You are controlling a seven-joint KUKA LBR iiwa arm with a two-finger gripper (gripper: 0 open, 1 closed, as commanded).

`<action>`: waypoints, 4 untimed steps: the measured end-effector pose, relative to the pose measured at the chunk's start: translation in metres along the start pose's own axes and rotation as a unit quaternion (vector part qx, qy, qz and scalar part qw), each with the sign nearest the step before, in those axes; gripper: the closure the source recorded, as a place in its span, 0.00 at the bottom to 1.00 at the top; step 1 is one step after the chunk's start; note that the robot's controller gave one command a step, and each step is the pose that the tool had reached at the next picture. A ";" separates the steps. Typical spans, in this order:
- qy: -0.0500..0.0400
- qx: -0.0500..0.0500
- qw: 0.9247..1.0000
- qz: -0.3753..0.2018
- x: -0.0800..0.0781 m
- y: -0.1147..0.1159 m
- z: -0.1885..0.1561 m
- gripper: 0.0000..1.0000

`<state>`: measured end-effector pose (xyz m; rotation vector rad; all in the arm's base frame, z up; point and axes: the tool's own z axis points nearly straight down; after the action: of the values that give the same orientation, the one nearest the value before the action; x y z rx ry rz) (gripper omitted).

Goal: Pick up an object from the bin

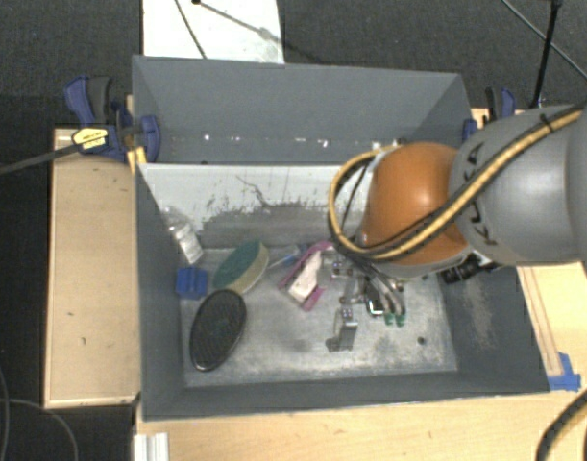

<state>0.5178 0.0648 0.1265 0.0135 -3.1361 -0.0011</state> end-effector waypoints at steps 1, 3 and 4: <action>-0.012 -0.002 0.999 0.031 -0.050 0.070 0.055 0.00; -0.009 -0.002 1.000 0.021 -0.041 0.078 -0.134 1.00; 0.001 0.001 0.997 0.077 0.010 0.083 -0.037 1.00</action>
Offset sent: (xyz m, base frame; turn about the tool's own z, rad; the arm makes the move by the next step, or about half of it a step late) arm 0.0436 0.0669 -0.0565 0.0647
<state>0.5071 0.1476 0.1633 -0.2285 -3.1253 0.0027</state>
